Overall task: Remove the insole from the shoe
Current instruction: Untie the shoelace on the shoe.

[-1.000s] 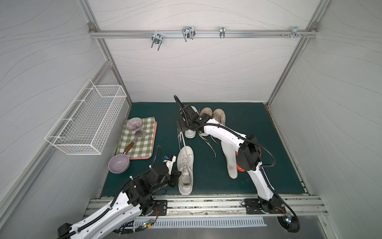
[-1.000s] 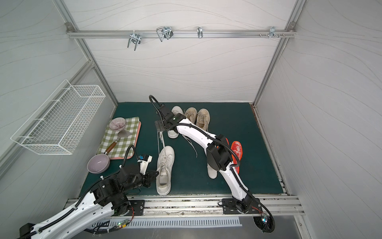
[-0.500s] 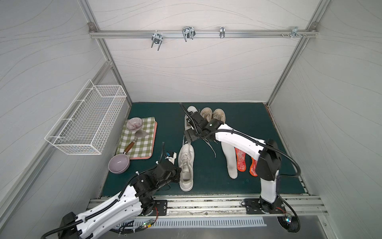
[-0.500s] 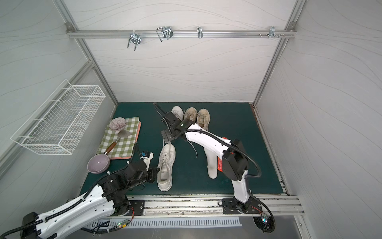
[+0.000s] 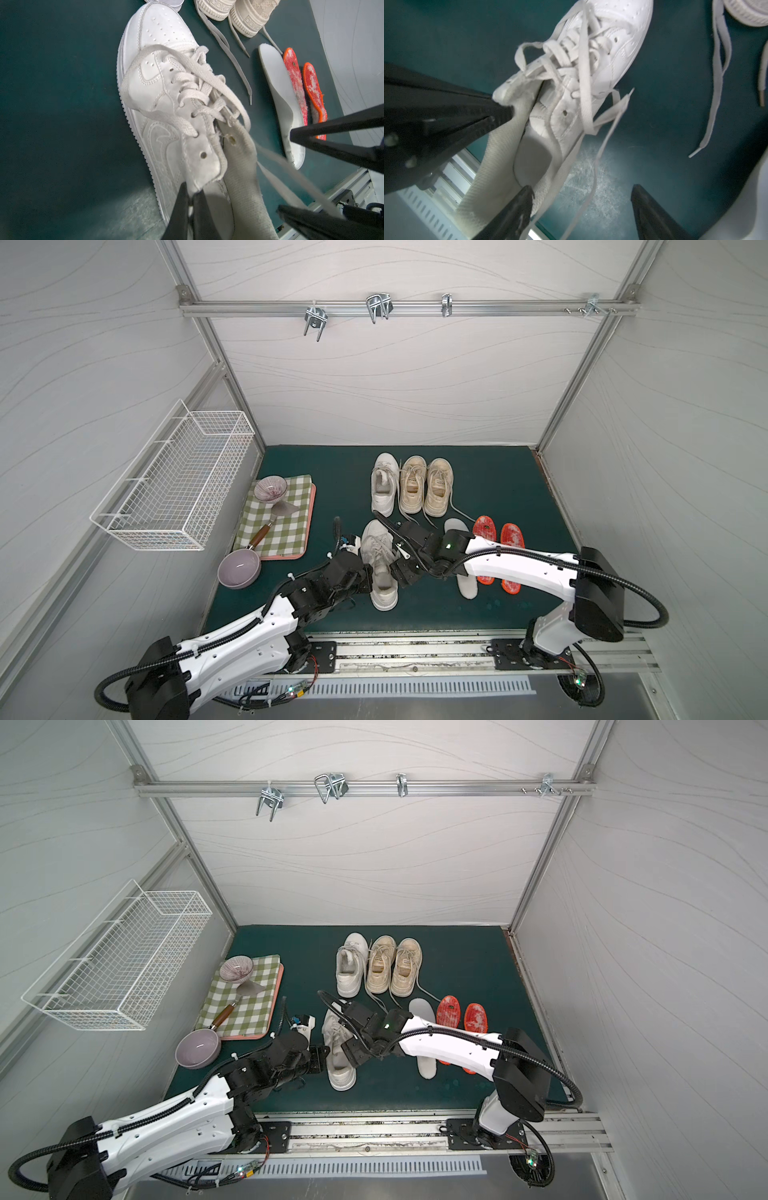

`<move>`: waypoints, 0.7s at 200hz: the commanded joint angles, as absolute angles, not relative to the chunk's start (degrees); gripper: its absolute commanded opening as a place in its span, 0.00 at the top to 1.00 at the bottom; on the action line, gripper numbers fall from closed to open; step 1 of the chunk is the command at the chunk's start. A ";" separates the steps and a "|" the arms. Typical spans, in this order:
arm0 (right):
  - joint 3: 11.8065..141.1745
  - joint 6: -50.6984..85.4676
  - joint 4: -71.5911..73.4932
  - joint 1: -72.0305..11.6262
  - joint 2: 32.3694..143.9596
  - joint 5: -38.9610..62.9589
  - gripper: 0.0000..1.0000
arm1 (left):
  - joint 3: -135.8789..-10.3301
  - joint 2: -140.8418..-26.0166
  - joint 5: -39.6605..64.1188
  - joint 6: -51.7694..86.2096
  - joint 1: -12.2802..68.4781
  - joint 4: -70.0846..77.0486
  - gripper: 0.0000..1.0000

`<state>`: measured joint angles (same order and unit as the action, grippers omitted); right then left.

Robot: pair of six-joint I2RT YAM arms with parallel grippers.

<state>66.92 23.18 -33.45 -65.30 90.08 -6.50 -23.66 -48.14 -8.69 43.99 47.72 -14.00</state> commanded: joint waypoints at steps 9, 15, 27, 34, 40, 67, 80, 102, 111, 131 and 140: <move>67.77 25.00 -29.11 -65.74 91.13 -4.05 0.29 | -27.42 -48.91 -8.18 45.63 47.46 -6.81 1.00; 68.08 25.05 -28.94 -65.73 91.22 -4.07 0.29 | -27.40 -49.11 -7.74 45.68 47.47 -6.62 1.00; 68.83 25.10 -28.67 -65.74 91.65 -4.34 0.30 | -27.18 -49.53 -6.86 45.82 47.51 -5.72 1.00; 69.51 25.08 -28.89 -65.74 92.27 -4.90 0.31 | -26.99 -49.74 -6.25 45.88 47.46 -5.16 1.00; 70.17 25.11 -29.13 -65.72 92.99 -5.63 0.32 | -26.94 -49.98 -5.91 45.80 47.52 -4.75 1.00; 72.11 25.84 -29.80 -64.73 96.10 -9.17 0.39 | -26.98 -50.55 -4.75 45.57 47.47 -4.02 1.00; 72.75 25.64 -29.95 -64.15 97.13 -10.53 0.42 | -27.07 -50.38 -4.89 45.62 47.48 -4.34 1.00; 73.76 24.88 -30.05 -63.95 98.87 -12.04 0.45 | -26.98 -50.20 -5.04 45.53 47.51 -5.19 1.00; 74.14 24.95 -30.39 -63.94 99.46 -12.81 0.47 | -26.94 -49.95 -5.58 45.66 47.46 -5.72 1.00; 73.53 26.30 -31.78 -63.53 99.33 -16.56 0.52 | -26.23 -48.51 -7.99 46.65 47.49 -8.07 1.00; 72.42 26.23 -31.32 -63.03 98.70 -17.17 0.55 | -25.65 -47.54 -9.13 46.93 47.48 -8.97 1.00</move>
